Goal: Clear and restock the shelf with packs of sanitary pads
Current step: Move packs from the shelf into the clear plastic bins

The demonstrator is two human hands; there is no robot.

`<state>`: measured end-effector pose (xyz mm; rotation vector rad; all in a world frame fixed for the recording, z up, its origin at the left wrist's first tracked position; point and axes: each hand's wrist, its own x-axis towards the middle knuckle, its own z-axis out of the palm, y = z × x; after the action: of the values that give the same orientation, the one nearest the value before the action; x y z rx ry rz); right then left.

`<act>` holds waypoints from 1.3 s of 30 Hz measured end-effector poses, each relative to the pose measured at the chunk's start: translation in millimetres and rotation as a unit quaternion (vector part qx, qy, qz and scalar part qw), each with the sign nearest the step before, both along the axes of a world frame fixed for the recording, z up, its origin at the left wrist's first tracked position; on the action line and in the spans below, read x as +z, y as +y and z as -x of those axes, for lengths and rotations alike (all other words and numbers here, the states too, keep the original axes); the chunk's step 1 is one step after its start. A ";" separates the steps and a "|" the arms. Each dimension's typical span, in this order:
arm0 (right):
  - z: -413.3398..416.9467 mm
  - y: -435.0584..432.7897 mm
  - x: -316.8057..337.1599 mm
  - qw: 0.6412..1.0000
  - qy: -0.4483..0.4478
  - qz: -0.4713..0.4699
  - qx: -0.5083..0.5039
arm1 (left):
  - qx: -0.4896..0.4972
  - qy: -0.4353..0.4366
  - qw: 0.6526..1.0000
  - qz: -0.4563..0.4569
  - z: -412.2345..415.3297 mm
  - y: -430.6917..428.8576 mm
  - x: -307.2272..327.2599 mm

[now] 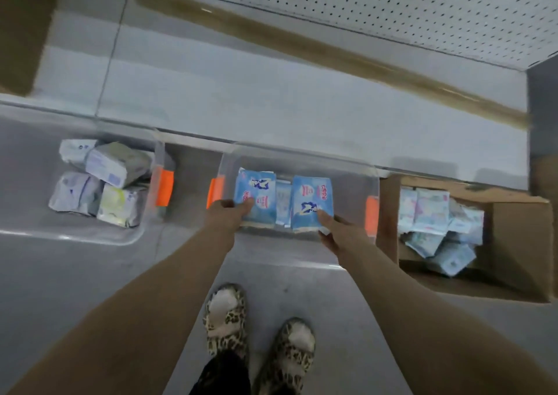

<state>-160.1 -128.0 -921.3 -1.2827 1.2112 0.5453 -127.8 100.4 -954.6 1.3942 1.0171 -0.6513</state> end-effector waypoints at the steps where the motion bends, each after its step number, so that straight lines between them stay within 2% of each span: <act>1: -1.4 -1.7 -17.7 1.000 0.004 0.008 0.011 | -0.001 -0.001 1.000 -0.009 -1.1 -1.6 -15.3; 7: -12.0 -10.1 -106.8 0.998 0.013 0.057 0.040 | -0.017 -0.025 0.997 -0.068 -9.5 -23.0 -86.3; 12: -9.9 -14.3 -150.5 0.995 0.016 0.081 0.053 | -0.032 -0.028 0.991 -0.128 -13.2 -35.6 -123.2; 18: -2.9 -15.6 -173.6 0.995 0.036 0.083 0.035 | -0.064 -0.006 0.986 -0.156 -9.7 -37.1 -135.4; 24: -2.8 -9.6 -155.0 0.994 0.062 0.085 0.012 | -0.074 0.030 0.987 -0.143 -12.0 -31.3 -108.7; 27: -6.1 -10.5 -124.7 0.992 0.080 0.089 0.049 | -0.078 0.034 0.991 -0.106 -10.8 -26.2 -75.8; 31: -16.2 -12.4 -56.0 0.983 0.069 0.114 0.126 | -0.123 0.034 0.985 -0.115 -13.8 -15.2 -6.8; 35: -39.4 -8.0 63.5 0.924 0.017 0.223 0.311 | -0.145 0.025 0.984 -0.100 -30.5 -13.5 90.8; 37: -52.3 -6.5 127.6 0.909 -0.015 0.229 0.347 | -0.144 0.016 0.985 -0.093 -42.0 -16.5 149.4; 39: -61.9 -3.3 195.1 0.896 -0.054 0.235 0.374 | -0.171 -0.029 0.979 -0.109 -52.1 -20.3 212.3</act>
<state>-98.2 -131.3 -726.2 -2.1920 0.7364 0.7340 -75.7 80.1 -742.3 1.7948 0.8272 -0.7614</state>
